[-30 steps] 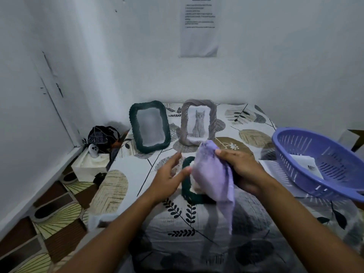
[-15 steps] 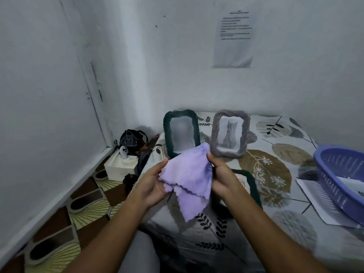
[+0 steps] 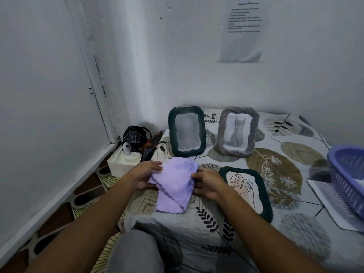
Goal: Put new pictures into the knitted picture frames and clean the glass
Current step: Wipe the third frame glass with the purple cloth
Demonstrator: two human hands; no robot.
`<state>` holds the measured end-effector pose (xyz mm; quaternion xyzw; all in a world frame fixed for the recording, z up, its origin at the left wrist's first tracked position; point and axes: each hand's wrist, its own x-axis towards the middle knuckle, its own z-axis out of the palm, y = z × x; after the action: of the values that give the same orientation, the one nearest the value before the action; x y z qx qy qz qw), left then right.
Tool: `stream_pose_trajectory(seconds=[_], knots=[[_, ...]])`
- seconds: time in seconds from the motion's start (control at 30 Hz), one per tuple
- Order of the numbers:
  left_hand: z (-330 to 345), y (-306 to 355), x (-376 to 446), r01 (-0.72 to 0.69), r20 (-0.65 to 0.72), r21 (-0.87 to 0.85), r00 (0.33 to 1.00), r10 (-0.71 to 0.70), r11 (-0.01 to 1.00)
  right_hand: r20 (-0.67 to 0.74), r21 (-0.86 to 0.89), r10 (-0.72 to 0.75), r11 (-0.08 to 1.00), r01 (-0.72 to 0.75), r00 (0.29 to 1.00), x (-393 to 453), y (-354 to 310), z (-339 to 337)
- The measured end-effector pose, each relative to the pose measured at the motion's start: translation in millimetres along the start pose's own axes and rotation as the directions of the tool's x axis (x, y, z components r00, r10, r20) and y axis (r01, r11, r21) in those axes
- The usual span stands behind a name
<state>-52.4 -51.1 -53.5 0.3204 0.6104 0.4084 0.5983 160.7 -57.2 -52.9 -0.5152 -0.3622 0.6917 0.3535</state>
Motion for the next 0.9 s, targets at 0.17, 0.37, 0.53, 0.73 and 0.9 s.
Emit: stream_pose_trajectory(seconds=[0.17,0.37,0.53,0.73,0.9], knots=[[2,13,-8,0.034,-0.088,0.154,0.996,-0.020,0.987,0.012,-0.013,0.031,0.999,-0.030,0.999,-5,-6,-13],[-2,44,-33,0.010,-0.096,0.575,0.994,0.055,0.818,-0.032,-0.012,0.048,0.999,-0.049,0.998,-16,-16,-40],[34,54,-51,-0.148,-0.028,0.873,0.937,0.349,0.465,-0.113,-0.014,0.015,1.000,-0.016,0.993,-39,-31,-91],[133,28,-60,-0.425,0.268,0.793,0.887,0.376,0.437,-0.337,-0.088,-0.066,0.995,0.038,0.939,-71,-36,-155],[179,-7,-48,-0.322,0.256,0.678,0.946,0.197,0.661,-0.439,-0.177,-0.111,0.984,0.035,0.891,-83,-22,-181]])
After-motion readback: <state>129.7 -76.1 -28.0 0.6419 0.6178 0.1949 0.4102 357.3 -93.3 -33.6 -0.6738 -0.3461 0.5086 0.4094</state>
